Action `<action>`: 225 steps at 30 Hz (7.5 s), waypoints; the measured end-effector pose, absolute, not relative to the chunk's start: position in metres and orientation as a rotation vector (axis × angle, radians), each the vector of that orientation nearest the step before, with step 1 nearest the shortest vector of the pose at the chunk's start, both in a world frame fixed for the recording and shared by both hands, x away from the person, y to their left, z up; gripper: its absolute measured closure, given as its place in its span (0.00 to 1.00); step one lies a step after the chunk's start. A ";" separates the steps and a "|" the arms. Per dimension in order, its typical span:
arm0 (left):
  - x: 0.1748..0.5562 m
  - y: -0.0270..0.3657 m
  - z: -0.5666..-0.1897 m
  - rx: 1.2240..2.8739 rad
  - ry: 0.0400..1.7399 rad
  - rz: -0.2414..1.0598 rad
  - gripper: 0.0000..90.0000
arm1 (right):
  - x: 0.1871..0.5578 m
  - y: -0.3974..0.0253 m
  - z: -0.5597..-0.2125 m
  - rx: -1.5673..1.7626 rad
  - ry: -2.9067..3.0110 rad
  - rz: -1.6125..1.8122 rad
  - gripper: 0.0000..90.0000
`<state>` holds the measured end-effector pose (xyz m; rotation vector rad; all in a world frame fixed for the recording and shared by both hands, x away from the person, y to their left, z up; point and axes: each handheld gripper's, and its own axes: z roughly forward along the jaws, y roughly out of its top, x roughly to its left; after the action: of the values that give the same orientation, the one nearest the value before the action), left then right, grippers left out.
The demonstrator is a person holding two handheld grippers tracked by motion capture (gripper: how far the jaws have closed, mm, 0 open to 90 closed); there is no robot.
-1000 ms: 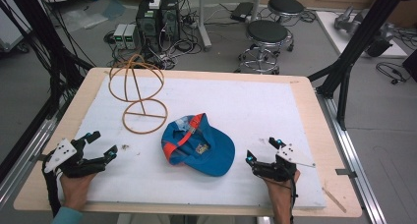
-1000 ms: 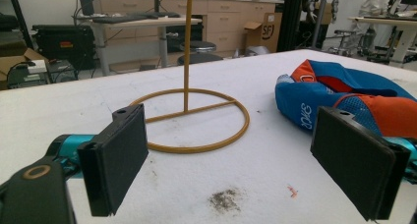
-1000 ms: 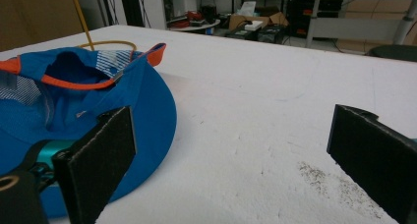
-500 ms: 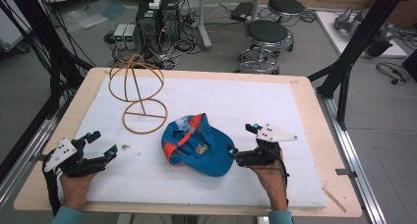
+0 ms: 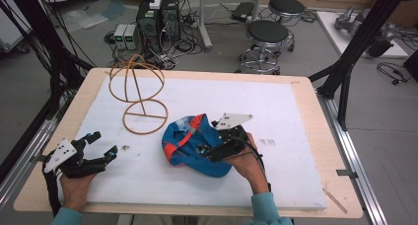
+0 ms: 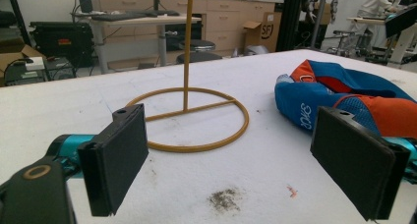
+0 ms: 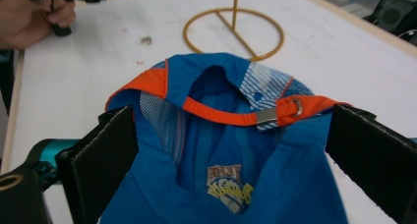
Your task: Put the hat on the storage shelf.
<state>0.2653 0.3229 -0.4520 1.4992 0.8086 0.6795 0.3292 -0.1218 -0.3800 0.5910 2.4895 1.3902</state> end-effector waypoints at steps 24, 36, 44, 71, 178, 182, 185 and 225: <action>0.265 0.323 -0.452 1.497 0.806 0.674 0.17 | 0.348 -0.050 -0.413 0.520 2.661 1.095 0.30; 0.265 0.323 -0.452 1.498 0.804 0.673 0.17 | 0.345 -0.038 -0.418 0.464 2.688 1.026 0.32; 0.265 0.323 -0.452 1.498 0.804 0.673 0.17 | 0.352 -0.037 -0.421 0.525 2.678 1.055 0.51; 0.266 0.323 -0.452 1.498 0.805 0.671 0.17 | 0.354 -0.041 -0.404 0.575 2.574 1.291 0.94; 0.265 0.322 -0.452 1.510 0.796 0.686 0.17 | 0.321 -0.145 -0.325 0.634 2.284 1.644 0.94; 0.265 0.321 -0.452 1.513 0.799 0.689 0.17 | 0.320 -0.150 -0.330 0.648 2.276 1.642 0.94; 0.265 0.321 -0.452 1.513 0.799 0.690 0.17 | 0.320 -0.150 -0.330 0.643 2.278 1.642 0.94; 0.266 0.319 -0.451 1.527 0.808 0.698 0.17 | 0.272 -0.248 -0.401 0.876 2.321 1.450 0.91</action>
<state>0.2659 0.3195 -0.4514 1.5269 0.8081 0.6983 0.2721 -0.2484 -0.4006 0.8765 2.3211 1.4504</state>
